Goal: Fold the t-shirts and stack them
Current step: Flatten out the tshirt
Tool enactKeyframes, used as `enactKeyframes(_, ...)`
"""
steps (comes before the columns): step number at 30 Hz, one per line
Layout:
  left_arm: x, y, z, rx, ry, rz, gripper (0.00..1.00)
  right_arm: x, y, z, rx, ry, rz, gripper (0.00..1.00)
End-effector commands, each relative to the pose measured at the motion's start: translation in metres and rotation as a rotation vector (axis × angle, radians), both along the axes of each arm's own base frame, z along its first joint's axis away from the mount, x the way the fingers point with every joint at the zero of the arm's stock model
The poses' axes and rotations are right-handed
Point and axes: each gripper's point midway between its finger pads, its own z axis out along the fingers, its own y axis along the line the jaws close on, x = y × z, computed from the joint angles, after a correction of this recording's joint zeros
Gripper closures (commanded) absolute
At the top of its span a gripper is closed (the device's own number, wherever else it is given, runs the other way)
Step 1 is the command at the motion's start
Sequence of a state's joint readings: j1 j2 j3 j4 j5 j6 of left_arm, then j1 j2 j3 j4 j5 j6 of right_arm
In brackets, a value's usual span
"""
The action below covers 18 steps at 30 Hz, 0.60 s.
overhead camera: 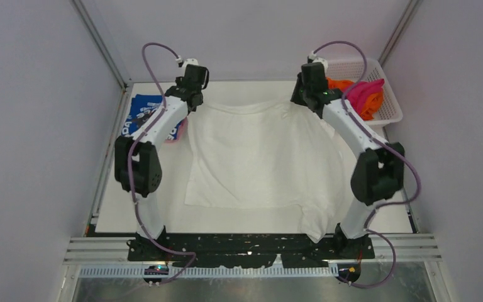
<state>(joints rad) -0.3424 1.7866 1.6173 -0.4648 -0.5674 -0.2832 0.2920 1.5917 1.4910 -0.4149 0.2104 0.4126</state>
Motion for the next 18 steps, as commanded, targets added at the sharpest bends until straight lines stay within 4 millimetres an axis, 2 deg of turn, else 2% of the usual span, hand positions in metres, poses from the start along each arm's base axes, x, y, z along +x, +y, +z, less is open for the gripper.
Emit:
enactKeyframes(1,0.038,0.004,0.0,-0.069,0.064,0.048,0.23,0.071,0.02,-0.035,-0.044,0.053,0.028,0.58)
enactKeyframes(2,0.042,0.003,-0.002,-0.072,0.076,0.045,0.03,0.076,0.022,-0.038,-0.047,0.066,0.029,0.35)
enactKeyframes(3,0.045,-0.001,-0.003,-0.08,0.08,0.029,0.01,0.081,0.023,-0.039,-0.051,0.066,0.028,0.13)
enactKeyframes(5,0.046,-0.014,-0.005,-0.129,0.077,-0.029,0.0,0.081,0.02,-0.034,-0.056,0.037,0.018,0.02)
enactKeyframes(8,0.033,-0.031,-0.006,-0.225,0.069,-0.102,0.0,0.069,0.016,-0.031,-0.053,0.017,0.018,0.04)
enactKeyframes(11,0.011,-0.046,-0.008,-0.322,0.074,-0.168,0.0,0.048,0.015,-0.039,-0.051,0.035,0.05,0.05)
enactKeyframes(12,0.0,-0.05,-0.004,-0.351,0.07,-0.191,0.0,0.038,0.014,-0.055,-0.057,0.071,0.061,0.05)
enactKeyframes(13,-0.011,-0.054,-0.009,-0.377,0.083,-0.204,0.0,0.029,0.016,-0.053,-0.043,0.073,0.084,0.05)
enactKeyframes(14,-0.024,-0.057,-0.012,-0.407,0.094,-0.218,0.0,0.016,0.015,-0.074,-0.039,0.118,0.089,0.04)
enactKeyframes(15,-0.037,-0.062,-0.019,-0.44,0.106,-0.235,0.0,0.006,0.017,-0.07,-0.019,0.111,0.102,0.04)
enactKeyframes(16,-0.049,-0.069,-0.025,-0.474,0.117,-0.267,0.0,-0.009,0.015,-0.095,-0.007,0.158,0.104,0.05)
enactKeyframes(17,-0.064,-0.076,-0.034,-0.508,0.139,-0.302,0.0,-0.019,0.016,-0.088,0.015,0.141,0.117,0.05)
enactKeyframes(18,-0.079,-0.081,-0.043,-0.532,0.159,-0.321,0.0,-0.037,0.014,-0.099,0.026,0.159,0.115,0.05)
